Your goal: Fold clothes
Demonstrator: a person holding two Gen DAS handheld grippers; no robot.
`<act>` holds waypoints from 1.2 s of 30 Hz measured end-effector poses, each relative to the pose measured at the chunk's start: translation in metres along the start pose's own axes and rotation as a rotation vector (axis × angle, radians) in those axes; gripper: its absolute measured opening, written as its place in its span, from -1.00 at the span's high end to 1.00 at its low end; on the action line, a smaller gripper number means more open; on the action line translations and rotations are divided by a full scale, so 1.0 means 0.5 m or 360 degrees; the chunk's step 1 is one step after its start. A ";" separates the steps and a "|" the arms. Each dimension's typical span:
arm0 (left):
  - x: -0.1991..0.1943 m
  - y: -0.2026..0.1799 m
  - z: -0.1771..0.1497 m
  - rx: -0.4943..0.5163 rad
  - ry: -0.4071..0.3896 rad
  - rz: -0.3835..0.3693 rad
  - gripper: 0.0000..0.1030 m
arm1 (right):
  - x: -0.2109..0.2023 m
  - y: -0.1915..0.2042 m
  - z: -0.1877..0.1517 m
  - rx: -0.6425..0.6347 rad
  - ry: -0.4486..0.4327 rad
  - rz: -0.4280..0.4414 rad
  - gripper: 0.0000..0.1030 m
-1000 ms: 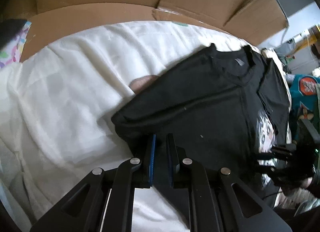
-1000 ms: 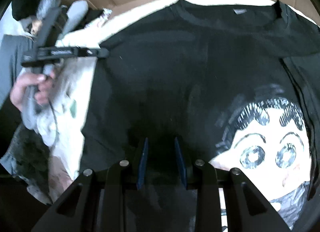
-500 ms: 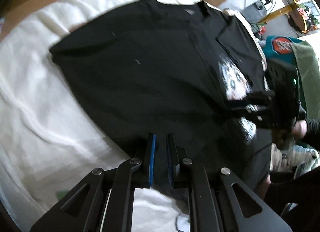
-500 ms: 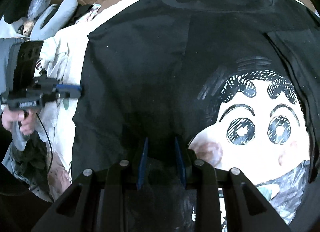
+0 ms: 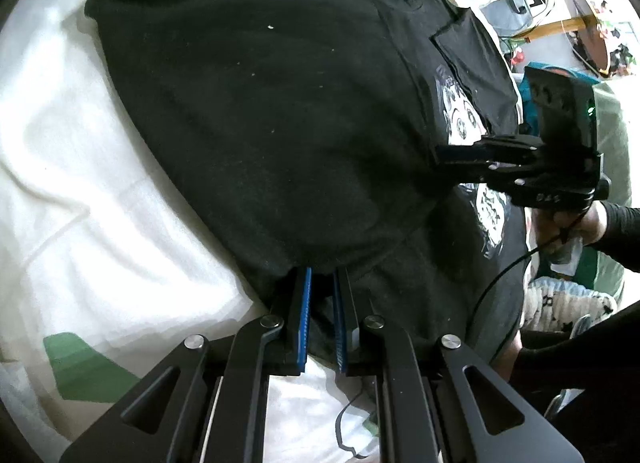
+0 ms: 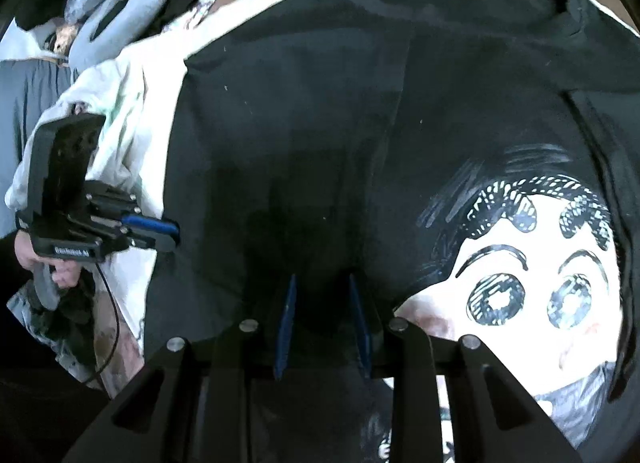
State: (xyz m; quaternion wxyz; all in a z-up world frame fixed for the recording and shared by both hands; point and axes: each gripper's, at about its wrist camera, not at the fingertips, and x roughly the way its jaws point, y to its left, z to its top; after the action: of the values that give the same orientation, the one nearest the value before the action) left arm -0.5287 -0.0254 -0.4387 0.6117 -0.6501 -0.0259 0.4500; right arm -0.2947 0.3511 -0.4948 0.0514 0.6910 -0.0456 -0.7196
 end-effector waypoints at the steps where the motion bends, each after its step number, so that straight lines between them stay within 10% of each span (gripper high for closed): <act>1: 0.006 0.001 0.000 0.0016 -0.0037 -0.0046 0.81 | 0.003 -0.001 0.002 -0.0021 0.0005 0.0007 0.51; 16: -0.056 -0.054 -0.056 -0.0241 -0.0403 0.0142 0.81 | -0.019 -0.014 0.019 -0.0200 0.0089 0.0068 0.51; 20: -0.070 -0.085 -0.077 -0.0219 -0.0381 0.0350 0.81 | -0.061 -0.036 -0.007 -0.0221 -0.0008 0.0053 0.51; 36: -0.070 -0.176 -0.169 -0.0379 -0.0350 0.0528 0.80 | -0.193 -0.155 -0.167 -0.0135 -0.0145 0.0011 0.40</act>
State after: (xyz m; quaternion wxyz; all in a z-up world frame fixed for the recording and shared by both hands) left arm -0.4518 -0.0889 -0.3604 0.4419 -0.6599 -0.0381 0.6064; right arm -0.2085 0.4416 -0.4134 0.0810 0.6545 -0.0199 -0.7514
